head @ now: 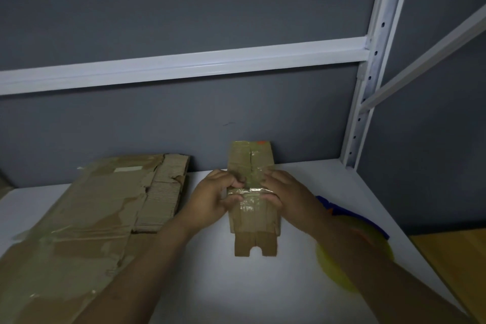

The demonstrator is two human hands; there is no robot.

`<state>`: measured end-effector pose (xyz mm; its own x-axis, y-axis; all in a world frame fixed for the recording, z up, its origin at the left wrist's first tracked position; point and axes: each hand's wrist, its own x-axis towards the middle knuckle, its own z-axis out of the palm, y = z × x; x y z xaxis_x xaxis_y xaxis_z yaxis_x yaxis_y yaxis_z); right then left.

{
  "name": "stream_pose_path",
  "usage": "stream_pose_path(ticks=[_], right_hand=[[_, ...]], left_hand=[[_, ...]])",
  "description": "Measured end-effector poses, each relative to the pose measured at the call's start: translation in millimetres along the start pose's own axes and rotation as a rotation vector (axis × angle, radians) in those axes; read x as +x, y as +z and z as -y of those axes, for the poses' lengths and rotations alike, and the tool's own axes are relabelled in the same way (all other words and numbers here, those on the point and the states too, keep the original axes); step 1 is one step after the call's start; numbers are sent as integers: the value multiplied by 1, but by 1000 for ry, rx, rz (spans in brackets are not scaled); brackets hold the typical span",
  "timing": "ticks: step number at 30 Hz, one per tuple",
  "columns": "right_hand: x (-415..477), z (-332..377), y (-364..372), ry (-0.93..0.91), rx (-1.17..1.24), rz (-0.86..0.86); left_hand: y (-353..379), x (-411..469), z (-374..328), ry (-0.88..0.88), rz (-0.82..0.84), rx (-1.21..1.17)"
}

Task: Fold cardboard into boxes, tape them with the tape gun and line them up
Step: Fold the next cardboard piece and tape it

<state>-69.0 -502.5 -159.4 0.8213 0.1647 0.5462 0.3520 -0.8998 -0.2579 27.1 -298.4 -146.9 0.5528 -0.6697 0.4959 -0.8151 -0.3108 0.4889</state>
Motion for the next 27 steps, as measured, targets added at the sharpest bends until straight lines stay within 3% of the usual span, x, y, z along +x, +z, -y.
stream_pose_path(ticks=[4, 7, 11, 14, 16, 18, 20, 23, 27], right_hand=[[1, -15, -14, 110, 188, 177], [0, -16, -17, 123, 173, 205], [6, -15, -21, -22, 97, 156], [15, -24, -33, -121, -34, 117], [17, -24, -41, -157, -112, 98], [20, -13, -50, -94, -203, 145], [21, 0, -48, 48, -279, 193], [22, 31, -33, 202, -268, 302], [18, 52, -20, 222, -232, 458]], left_hand=[[-8, -6, 7, 12, 63, -77], [-2, -16, -1, 10, -14, -30], [6, -26, -27, 86, -101, 25], [-11, -17, -41, 67, 24, 56], [-22, -10, -30, 4, 191, 269], [-30, -10, -19, -144, 321, 534], [-26, -12, -21, -189, 305, 671], [-6, -13, -40, -177, 240, 738], [-4, -17, -41, -138, 229, 721]])
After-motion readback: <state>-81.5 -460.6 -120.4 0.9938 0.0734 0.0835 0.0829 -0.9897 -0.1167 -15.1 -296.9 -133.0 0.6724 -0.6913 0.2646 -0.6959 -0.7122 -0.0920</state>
